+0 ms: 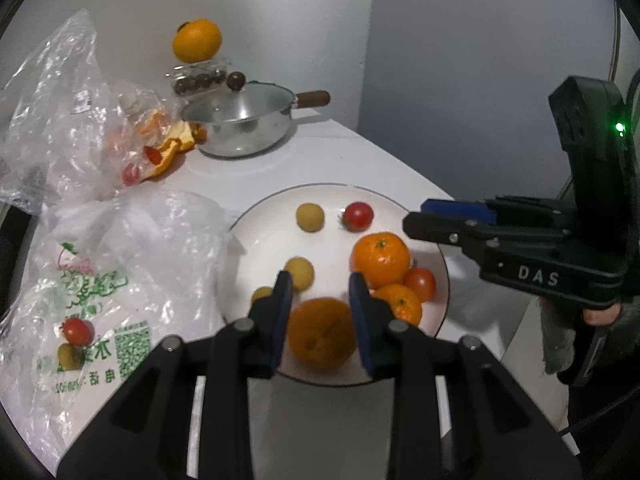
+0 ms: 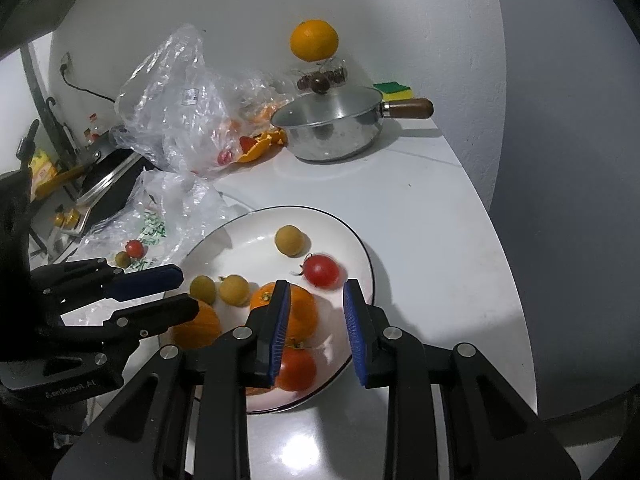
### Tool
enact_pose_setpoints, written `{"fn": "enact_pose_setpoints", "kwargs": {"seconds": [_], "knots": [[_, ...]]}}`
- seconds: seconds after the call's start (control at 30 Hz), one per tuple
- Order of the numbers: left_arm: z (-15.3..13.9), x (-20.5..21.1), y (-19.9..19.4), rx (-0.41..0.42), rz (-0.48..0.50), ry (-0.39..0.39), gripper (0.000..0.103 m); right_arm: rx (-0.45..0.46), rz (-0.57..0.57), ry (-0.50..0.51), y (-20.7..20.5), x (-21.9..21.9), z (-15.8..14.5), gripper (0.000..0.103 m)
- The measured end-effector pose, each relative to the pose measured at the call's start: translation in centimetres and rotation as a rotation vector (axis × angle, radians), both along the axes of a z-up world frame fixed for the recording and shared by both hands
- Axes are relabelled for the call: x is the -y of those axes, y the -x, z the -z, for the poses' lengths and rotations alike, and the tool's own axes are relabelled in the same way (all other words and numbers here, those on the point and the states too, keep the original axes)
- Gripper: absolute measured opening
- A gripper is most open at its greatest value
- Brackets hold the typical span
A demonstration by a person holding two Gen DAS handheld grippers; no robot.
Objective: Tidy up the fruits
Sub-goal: 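Open both grippers to drop the tomato and yellow fruit onto the plate, then move both grippers back to the fruit on the plastic bag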
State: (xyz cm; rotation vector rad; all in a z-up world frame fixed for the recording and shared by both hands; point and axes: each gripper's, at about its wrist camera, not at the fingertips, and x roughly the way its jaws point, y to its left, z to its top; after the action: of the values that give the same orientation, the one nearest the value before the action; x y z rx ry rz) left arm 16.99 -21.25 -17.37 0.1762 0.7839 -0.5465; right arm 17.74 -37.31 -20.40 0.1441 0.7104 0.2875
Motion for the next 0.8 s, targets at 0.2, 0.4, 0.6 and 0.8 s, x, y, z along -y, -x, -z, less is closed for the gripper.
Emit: {"fn": "enact_pose_setpoints", "kwargs": {"seconds": [0.2,0.4,0.6,0.8], "knots": [[-0.6,-1.7,0.8,0.015,-0.032,0.008,0.03,0.013,-0.009,0.013,0.9,-1.3,-0.9,0.029],[-1.1,-4.0,1.7,0.029,-0.062,0.026,0.046,0.028,-0.028,0.031,1.6,-3.1,-1.8,0.029],[-1.4,-6.6,2.5,0.032,-0.087,0.054,0.053,0.038,-0.047,0.052,1.9,-5.3,-2.5,0.029],[-1.7,-9.4,3.4,0.04,-0.117,0.066,0.053,0.044,-0.074,0.073,2.2,-8.1,-2.9,0.029]]}}
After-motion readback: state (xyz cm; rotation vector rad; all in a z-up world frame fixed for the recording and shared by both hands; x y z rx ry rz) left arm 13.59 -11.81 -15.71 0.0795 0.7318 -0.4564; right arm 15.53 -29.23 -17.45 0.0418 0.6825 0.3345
